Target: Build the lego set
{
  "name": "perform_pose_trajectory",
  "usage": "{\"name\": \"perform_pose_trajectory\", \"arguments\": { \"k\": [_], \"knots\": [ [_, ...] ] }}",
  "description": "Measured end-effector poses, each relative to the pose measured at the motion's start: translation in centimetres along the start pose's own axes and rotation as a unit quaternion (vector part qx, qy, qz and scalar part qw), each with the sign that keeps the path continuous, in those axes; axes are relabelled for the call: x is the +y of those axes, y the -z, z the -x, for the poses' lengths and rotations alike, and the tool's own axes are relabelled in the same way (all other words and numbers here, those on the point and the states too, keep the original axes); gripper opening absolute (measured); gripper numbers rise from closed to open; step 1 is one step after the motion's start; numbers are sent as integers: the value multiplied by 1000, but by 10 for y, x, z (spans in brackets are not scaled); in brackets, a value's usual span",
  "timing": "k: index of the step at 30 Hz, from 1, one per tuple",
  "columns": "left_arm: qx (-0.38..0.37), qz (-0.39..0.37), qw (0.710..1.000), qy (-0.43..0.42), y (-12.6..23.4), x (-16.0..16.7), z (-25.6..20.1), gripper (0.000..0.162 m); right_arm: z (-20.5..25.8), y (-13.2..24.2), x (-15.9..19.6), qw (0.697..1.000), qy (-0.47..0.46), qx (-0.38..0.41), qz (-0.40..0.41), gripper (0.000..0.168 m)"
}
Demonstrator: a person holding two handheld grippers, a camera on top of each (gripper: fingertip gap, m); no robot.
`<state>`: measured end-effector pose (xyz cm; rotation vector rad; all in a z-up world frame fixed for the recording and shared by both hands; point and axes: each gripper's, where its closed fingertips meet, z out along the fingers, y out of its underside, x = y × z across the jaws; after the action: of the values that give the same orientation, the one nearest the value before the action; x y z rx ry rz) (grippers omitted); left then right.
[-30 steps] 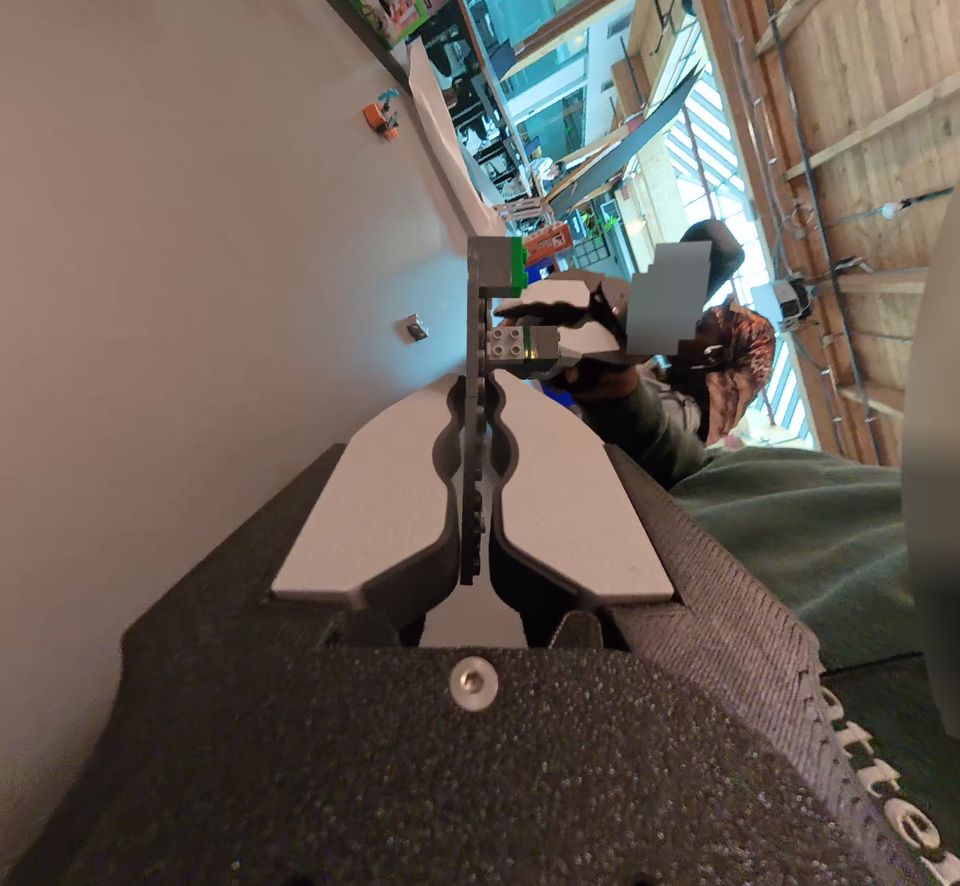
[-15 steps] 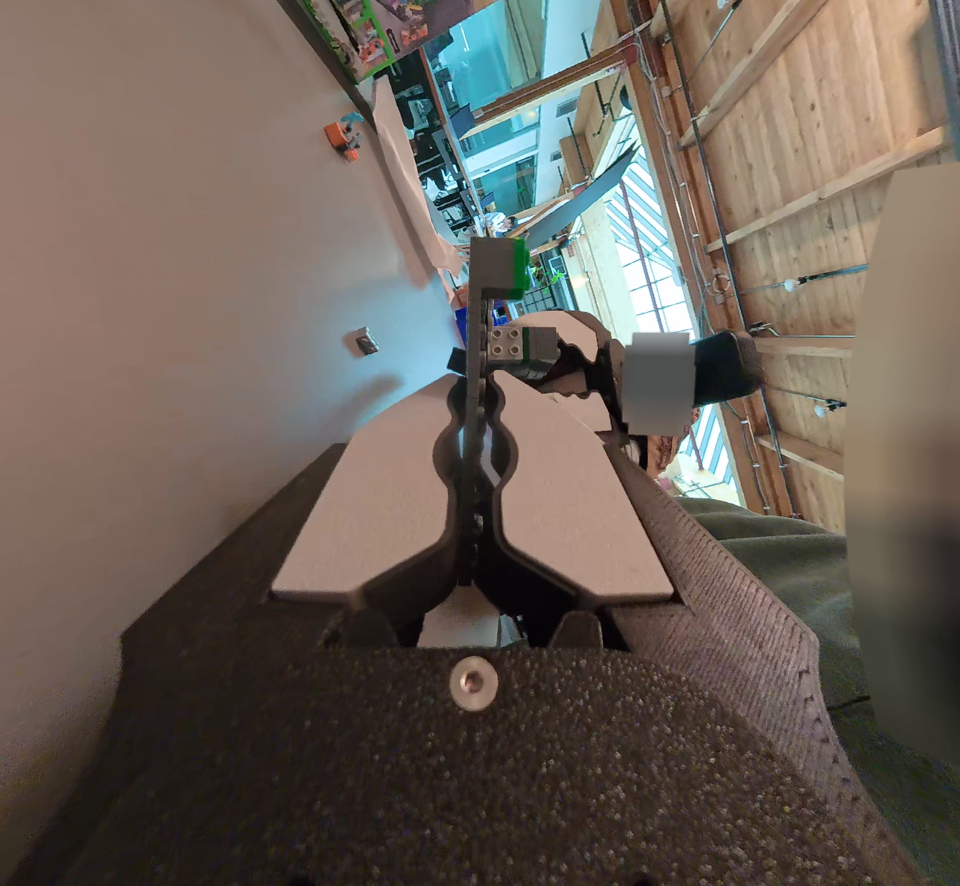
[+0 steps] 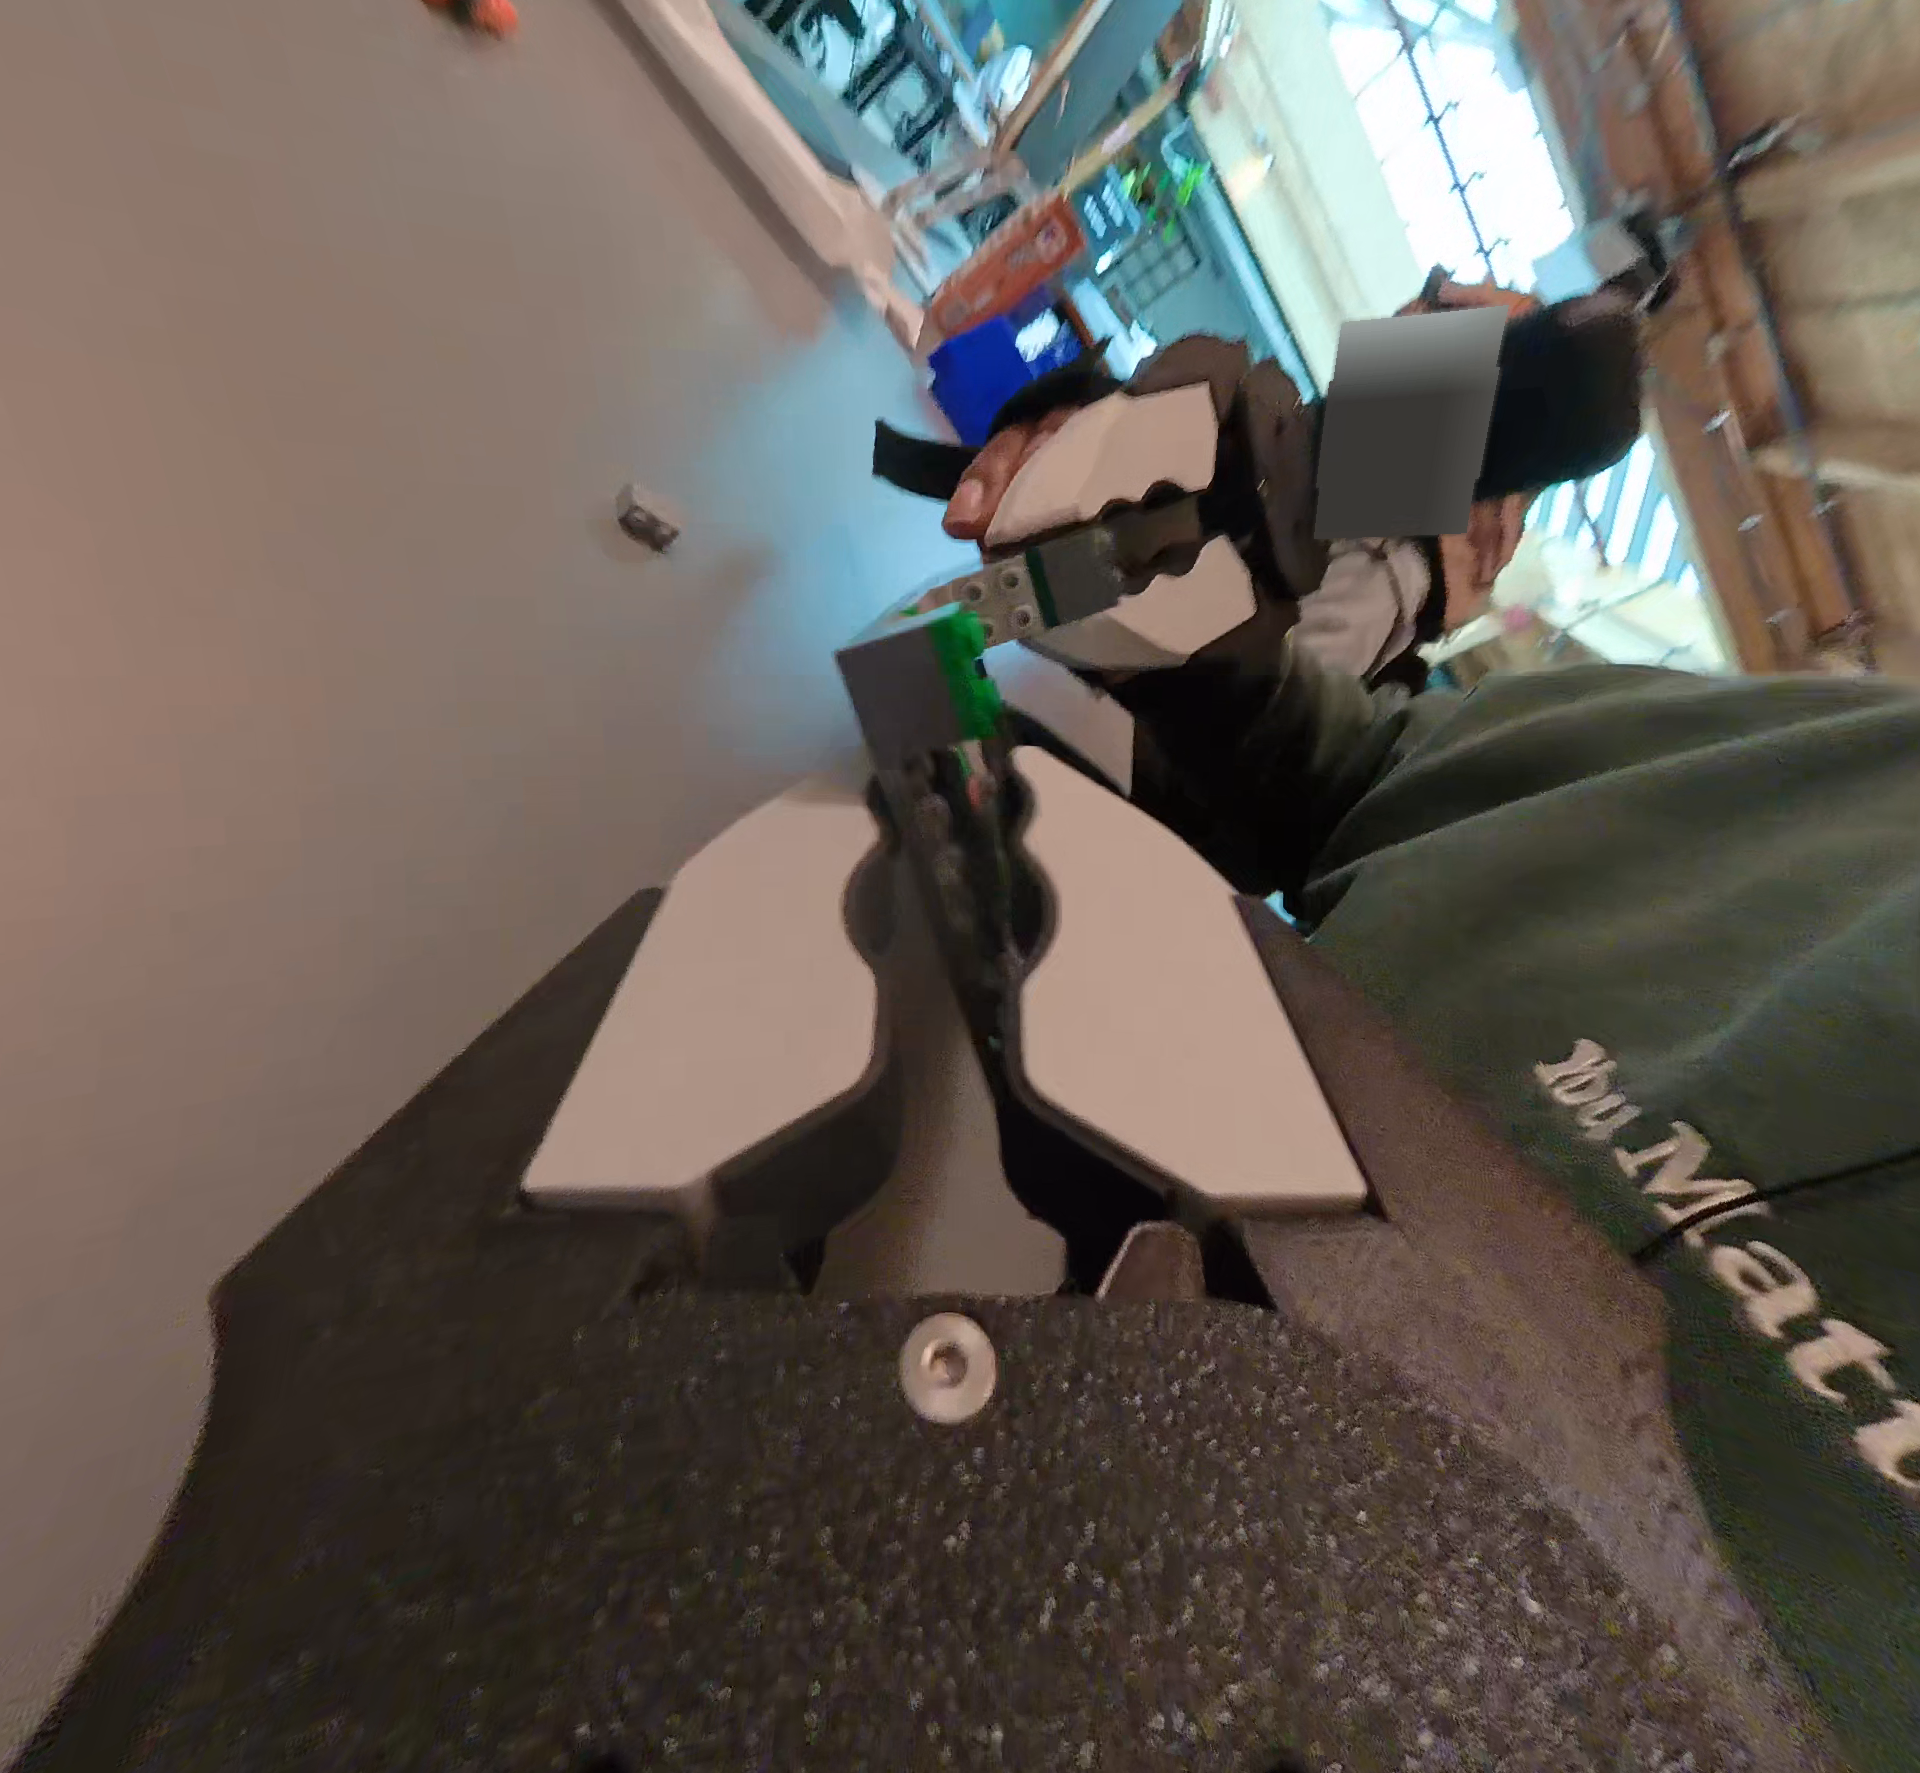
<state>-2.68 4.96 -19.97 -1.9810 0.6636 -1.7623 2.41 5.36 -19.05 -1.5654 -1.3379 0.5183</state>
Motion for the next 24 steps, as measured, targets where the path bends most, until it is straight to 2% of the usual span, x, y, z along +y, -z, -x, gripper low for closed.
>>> {"name": "perform_pose_trajectory", "arguments": {
  "k": [1, 6, 8, 11, 13, 20, 22, 24],
  "knots": [
    [-7, 12, 1000, -4, -3, 4, 2, 11, 2, -1, 0, 1000, 1, -4, -2, 17],
    [-26, 1, 999, 31, -2, 4, 16, 6, 0, -3, 14, 999, -35, -19, 23, 24],
    [-39, -10, 997, 61, 2, 2, 27, 6, -15, 2, 24, 995, -85, -19, 42, 37],
    [-38, -31, 994, 99, 7, -4, 35, 6, -50, 5, 55, 984, -132, 47, 110, 29],
    [-55, -39, 992, 108, 8, -6, 44, 6, -56, 1, 76, 975, -136, 71, 164, 28],
    [-58, -49, 987, 143, 10, -12, 55, 12, -51, -24, 102, 963, -101, 79, 236, 27],
    [-60, -50, 987, 139, 11, -13, 55, 16, -51, -26, 104, 963, -107, 70, 238, 13],
    [-66, -49, 988, 132, 13, -14, 55, 22, -50, -26, 104, 964, -111, 54, 236, 12]
  ]
}}
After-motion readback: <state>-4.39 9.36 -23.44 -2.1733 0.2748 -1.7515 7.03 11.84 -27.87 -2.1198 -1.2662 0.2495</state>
